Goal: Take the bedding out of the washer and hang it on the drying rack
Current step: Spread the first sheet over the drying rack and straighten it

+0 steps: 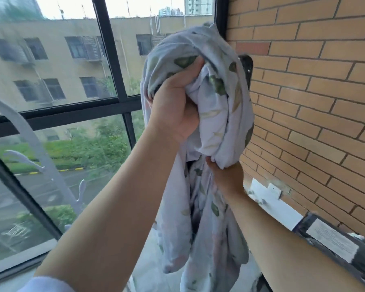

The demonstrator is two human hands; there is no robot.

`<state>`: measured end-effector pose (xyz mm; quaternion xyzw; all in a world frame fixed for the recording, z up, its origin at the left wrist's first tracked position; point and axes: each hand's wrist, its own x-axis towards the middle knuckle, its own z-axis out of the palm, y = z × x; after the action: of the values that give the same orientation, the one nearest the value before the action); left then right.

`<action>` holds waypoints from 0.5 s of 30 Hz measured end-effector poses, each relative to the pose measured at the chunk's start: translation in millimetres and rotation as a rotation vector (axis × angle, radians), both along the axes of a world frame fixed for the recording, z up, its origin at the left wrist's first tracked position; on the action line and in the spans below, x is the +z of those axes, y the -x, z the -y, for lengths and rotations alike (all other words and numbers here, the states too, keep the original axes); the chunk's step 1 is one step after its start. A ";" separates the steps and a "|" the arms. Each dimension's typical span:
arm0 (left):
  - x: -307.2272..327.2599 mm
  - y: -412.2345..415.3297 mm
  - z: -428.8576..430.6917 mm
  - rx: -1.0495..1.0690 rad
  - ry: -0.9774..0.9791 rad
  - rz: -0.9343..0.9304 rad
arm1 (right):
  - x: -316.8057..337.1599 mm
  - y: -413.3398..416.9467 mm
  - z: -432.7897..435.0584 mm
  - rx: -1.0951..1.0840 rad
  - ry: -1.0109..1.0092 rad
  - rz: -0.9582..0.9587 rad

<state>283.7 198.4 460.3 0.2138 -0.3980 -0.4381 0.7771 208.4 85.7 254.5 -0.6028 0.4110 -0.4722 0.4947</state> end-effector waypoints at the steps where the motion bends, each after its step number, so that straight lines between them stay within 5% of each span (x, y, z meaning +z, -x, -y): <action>1: 1.9 -0.2 -0.9 0.042 -0.002 0.009 | 6.2 -5.9 0.0 0.000 0.040 0.017; 5: 11.0 6.1 -5.8 0.252 -0.040 0.042 | 20.0 -24.9 8.4 0.154 0.259 -0.178; 9: 21.5 21.0 -12.8 0.517 -0.088 0.076 | 32.6 -46.4 17.5 0.324 0.385 0.048; 15: 29.7 46.8 -45.3 0.933 -0.054 0.211 | 68.0 -58.2 -7.4 0.425 0.020 -0.011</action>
<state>236.9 243.6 490.1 0.4329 -0.3247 -0.0284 0.8404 266.6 93.1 322.5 -0.6832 0.2727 -0.3580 0.5751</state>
